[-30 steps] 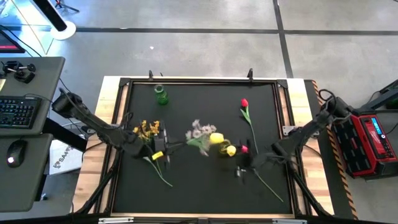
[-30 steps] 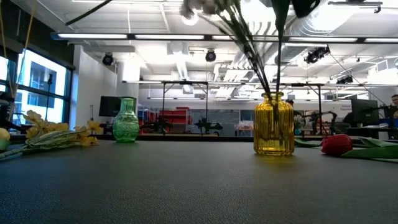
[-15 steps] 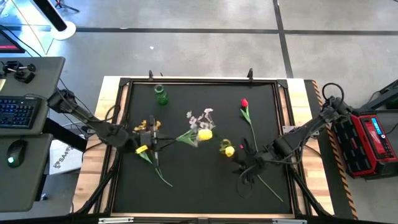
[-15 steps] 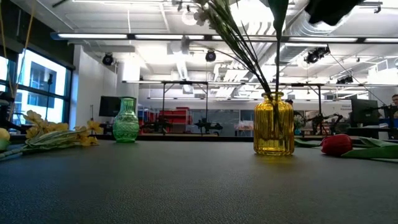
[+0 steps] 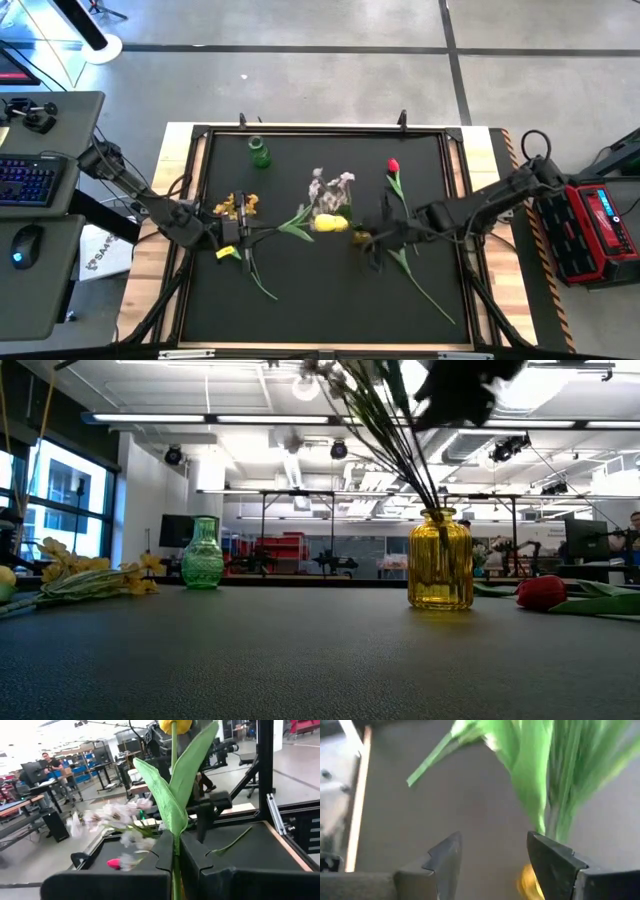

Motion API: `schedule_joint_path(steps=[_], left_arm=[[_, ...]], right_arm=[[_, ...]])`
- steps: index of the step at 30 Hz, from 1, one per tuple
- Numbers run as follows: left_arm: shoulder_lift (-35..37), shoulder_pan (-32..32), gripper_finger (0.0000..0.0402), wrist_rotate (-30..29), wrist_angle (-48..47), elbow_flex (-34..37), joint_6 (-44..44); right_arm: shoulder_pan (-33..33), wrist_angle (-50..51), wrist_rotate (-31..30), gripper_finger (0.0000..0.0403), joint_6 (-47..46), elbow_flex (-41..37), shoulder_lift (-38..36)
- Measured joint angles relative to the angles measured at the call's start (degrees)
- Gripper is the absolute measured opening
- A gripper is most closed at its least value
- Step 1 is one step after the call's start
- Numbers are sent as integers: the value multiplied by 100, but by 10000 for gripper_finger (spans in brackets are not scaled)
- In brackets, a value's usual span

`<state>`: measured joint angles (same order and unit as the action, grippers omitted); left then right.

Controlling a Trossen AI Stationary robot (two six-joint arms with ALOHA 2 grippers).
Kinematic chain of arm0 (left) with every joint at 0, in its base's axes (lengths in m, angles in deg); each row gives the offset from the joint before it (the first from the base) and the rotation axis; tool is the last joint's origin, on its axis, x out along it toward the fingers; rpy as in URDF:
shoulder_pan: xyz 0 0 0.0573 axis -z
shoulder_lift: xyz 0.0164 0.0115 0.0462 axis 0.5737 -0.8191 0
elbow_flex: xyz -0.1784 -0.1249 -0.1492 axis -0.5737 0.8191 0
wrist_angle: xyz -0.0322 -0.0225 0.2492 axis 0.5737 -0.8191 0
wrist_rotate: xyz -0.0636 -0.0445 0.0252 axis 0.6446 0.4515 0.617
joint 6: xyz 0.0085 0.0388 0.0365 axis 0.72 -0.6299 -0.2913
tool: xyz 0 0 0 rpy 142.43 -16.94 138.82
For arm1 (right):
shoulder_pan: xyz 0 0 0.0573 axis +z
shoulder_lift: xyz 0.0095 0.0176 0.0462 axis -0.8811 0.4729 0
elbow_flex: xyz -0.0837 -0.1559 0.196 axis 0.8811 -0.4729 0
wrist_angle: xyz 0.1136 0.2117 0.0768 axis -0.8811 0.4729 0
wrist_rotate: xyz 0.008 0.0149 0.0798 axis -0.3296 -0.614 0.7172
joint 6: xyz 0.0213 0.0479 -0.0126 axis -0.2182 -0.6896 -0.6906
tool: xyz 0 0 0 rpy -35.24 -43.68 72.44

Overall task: Sort flowers into vase by color
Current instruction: Put the yellow tulip into the yellow vase

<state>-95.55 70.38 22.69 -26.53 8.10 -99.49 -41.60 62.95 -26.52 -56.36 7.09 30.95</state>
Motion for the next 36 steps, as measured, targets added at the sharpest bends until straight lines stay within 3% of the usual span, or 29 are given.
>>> schedule_joint_path(steps=[4,11,21,25,31,36], left_arm=[[0,-2,1,-2,-77,0,148],[0,0,1,0,-123,0,301],[-131,26,1,184,-69,0,541],[-539,24,1,188,370,0,413],[-1483,-90,1,211,1187,-2,430],[-2361,-436,1,295,2540,-2,530]], right_arm=[[-359,-466,-260,200,-112,0,0],[-553,-432,-390,184,-93,26,0],[61,-287,-63,183,714,808,-6],[488,-420,-169,183,1596,835,-13],[1342,-2460,-2141,183,1739,-195,-11],[1596,-4779,-2259,183,1912,-1182,180]])
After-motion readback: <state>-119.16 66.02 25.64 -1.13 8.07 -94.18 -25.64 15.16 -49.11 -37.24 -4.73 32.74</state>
